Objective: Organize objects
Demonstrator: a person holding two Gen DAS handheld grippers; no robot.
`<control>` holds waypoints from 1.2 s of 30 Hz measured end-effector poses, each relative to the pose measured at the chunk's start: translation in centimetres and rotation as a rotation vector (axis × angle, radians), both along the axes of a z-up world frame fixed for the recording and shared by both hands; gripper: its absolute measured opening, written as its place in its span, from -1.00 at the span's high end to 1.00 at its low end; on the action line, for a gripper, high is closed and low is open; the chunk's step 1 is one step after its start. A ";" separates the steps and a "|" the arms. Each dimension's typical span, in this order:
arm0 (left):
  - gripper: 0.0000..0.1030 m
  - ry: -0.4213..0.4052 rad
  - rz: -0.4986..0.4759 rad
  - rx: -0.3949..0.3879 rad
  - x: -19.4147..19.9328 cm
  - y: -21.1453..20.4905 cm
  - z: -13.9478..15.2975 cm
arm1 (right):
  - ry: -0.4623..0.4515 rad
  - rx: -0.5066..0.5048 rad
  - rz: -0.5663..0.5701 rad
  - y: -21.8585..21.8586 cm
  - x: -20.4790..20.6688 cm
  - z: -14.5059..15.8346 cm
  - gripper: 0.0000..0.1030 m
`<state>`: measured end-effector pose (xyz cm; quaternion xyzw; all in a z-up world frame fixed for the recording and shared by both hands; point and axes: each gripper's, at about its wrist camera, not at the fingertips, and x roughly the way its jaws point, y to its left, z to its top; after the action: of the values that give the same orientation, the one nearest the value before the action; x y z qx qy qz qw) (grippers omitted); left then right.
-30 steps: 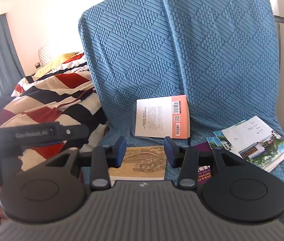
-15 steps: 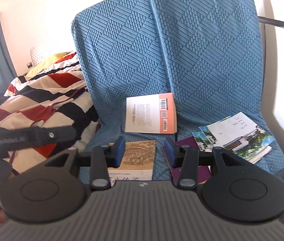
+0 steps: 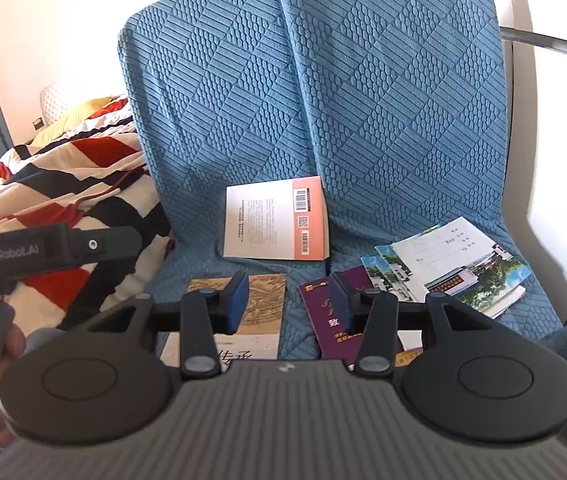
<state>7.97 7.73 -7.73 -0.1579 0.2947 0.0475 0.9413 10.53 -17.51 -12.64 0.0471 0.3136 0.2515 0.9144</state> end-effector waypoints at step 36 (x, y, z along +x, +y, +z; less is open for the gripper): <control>-0.92 0.196 0.023 -0.096 15.3 6.9 -12.1 | 0.126 0.001 0.073 4.9 13.7 -11.2 -0.42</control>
<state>23.23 14.60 -19.82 -0.2009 0.3856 0.0591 0.8986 24.22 -12.66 -23.85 0.0519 0.3717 0.2815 0.8831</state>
